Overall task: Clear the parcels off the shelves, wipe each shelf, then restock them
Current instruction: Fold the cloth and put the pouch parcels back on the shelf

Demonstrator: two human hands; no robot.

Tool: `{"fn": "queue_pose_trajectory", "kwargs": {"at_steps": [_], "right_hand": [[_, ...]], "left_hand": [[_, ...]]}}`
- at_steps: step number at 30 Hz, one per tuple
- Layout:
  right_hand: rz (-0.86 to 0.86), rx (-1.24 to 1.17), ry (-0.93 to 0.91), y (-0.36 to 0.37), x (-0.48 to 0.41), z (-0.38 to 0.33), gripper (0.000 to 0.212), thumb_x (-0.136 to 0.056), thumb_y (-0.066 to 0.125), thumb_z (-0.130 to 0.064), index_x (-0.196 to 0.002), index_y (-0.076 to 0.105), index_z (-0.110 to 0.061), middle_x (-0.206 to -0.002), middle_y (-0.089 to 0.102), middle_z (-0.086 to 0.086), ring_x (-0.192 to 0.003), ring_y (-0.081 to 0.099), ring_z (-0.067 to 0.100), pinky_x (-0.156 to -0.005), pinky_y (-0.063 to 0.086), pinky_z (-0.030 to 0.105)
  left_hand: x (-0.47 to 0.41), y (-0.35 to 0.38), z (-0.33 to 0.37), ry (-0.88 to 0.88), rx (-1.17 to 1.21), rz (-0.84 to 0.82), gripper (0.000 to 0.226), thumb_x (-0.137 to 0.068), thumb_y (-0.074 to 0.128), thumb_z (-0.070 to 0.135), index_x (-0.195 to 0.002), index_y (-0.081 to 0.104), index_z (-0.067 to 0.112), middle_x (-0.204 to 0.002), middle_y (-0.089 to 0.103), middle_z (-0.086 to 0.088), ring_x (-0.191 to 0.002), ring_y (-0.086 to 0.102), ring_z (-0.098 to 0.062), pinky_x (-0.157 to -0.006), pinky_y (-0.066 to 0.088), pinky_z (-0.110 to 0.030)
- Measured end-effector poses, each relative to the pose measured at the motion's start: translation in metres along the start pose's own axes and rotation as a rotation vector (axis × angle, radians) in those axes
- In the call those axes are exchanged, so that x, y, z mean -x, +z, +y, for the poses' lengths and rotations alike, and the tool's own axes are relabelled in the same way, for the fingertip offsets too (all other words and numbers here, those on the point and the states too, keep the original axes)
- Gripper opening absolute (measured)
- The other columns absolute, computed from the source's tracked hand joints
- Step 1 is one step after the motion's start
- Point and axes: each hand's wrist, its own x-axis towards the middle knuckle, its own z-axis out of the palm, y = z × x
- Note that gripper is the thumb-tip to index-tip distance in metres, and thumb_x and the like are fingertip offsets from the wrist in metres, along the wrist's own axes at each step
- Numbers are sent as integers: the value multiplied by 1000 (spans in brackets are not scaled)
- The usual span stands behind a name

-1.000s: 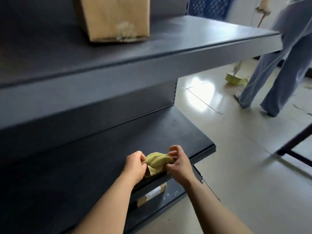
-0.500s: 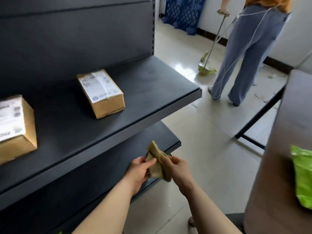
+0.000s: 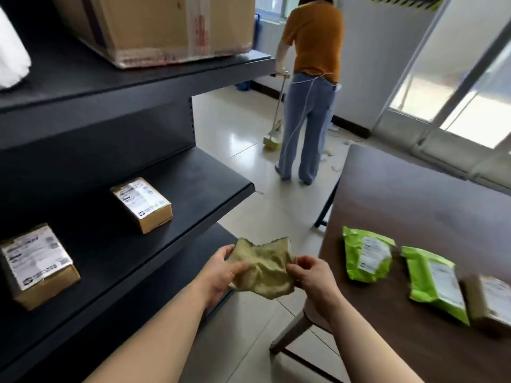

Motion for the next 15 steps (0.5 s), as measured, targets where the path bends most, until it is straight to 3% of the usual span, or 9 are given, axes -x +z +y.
{"fn": "queue_pose_trajectory", "kwargs": {"at_steps": [3,5,7,9,11,13,15], "right_hand": [[156,-26,-23,-40,35,-10,22,-79,73,4,-97,62,-3,-85,66,13,-69,65,16,-60,55,25],[206,-25,-27,-68,56,-12,41,-77,71,9,-109,56,-12,-83,61,10,-72,61,17,-61,54,24],[148,-28,-10,-91,70,-9,50,-79,64,16,-118,59,-15,-78,57,10,-72,58,20,-67,53,29],[157,23,21,-127,90,2,45,-81,60,18,-119,64,-5,-81,54,12,-75,52,23,-72,49,32],[194,110,47,-153,101,12,33,-83,63,12,-114,66,0,-86,57,13,-78,52,21,-74,47,31],[269,212,43,-184,116,22,18,-85,68,0,-102,69,-4,-87,65,10,-76,55,15,-72,47,24],[346,249,56,-215,127,33,2,-86,70,-9,-87,69,-11,-78,64,4,-69,53,12,-66,44,21]], "left_hand": [[22,34,17,29,-191,-100,41,-77,74,-1,-112,62,16,-96,71,-4,-77,71,-12,-55,55,-25],[30,59,19,62,-359,-126,26,-81,73,3,-104,67,14,-88,72,-3,-72,70,-10,-53,53,-21],[34,79,18,116,-509,-149,17,-84,72,12,-100,68,15,-90,71,-3,-79,68,-13,-55,52,-18],[39,116,11,185,-627,-208,15,-85,71,16,-99,68,13,-93,70,-4,-83,66,-14,-62,53,-18],[43,142,4,234,-667,-244,15,-85,71,17,-98,69,9,-95,71,-8,-86,65,-19,-76,54,-28],[47,173,-5,265,-700,-303,14,-85,72,20,-94,69,11,-95,71,-10,-88,65,-23,-82,52,-34],[48,201,-16,270,-728,-353,18,-82,74,27,-91,67,13,-90,71,-6,-83,64,-20,-78,51,-32]]}}
